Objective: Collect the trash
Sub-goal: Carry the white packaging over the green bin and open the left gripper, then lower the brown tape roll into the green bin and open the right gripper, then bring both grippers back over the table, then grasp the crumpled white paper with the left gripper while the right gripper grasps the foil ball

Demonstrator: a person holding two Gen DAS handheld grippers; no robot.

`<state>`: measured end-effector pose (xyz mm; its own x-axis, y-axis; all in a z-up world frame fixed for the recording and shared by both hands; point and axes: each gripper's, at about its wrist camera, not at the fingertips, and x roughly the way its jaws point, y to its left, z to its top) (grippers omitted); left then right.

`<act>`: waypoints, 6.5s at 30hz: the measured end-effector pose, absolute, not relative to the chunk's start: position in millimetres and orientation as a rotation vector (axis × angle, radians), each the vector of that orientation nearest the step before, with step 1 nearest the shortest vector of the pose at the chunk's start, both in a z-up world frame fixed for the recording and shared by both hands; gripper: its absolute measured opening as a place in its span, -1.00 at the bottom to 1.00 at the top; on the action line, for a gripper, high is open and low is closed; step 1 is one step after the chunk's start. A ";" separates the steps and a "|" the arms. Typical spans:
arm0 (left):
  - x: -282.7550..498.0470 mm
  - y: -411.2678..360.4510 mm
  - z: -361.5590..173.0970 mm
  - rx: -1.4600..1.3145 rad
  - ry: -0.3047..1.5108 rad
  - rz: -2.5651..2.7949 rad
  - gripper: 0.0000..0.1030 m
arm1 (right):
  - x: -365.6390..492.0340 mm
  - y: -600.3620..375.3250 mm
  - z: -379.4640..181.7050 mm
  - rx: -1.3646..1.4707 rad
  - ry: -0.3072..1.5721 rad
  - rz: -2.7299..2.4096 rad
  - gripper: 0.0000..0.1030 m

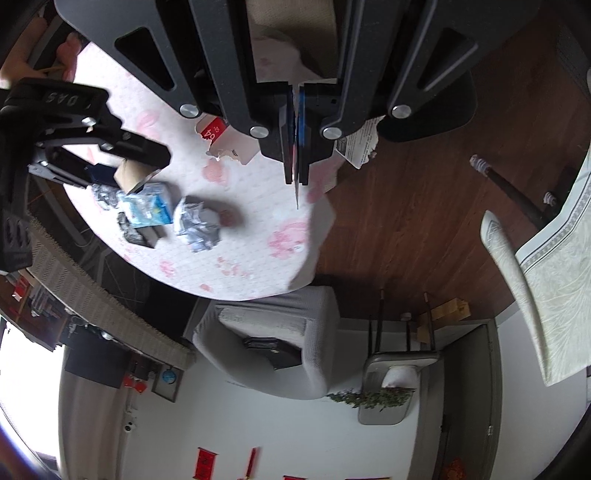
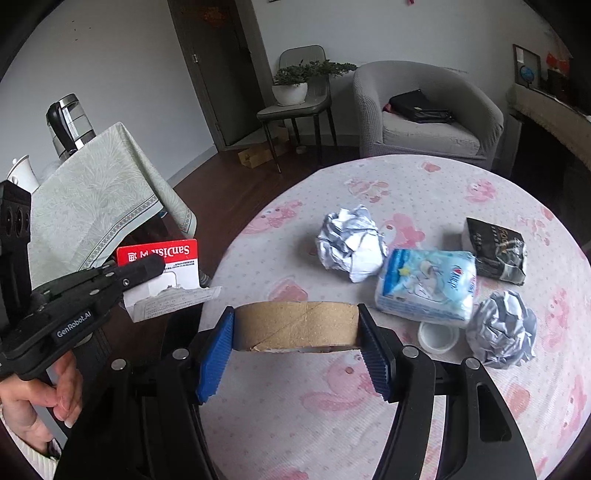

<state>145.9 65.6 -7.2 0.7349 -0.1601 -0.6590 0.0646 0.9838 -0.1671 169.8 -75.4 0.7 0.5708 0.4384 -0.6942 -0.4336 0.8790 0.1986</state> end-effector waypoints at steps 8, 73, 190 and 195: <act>143.6 107.5 -33.8 -0.147 0.809 -0.051 -0.95 | 170.6 -32.1 8.2 0.012 0.795 0.604 0.26; 53.9 250.2 -22.4 -0.305 0.730 0.164 0.53 | 199.2 208.5 -208.8 -0.334 1.257 0.707 0.27; 263.2 -44.4 -37.9 -0.319 0.831 -0.191 0.26 | 207.2 -239.1 -27.3 0.129 0.820 0.438 0.68; 264.5 -49.6 -38.3 -0.305 0.837 -0.217 0.07 | 208.9 -233.0 -28.5 0.113 0.826 0.431 0.68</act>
<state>264.5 -49.6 -38.3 0.6518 -0.3069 -0.6935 0.0694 0.9348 -0.3485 208.9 -233.0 -28.5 0.5972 0.4140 -0.6870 -0.3274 0.9077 0.2624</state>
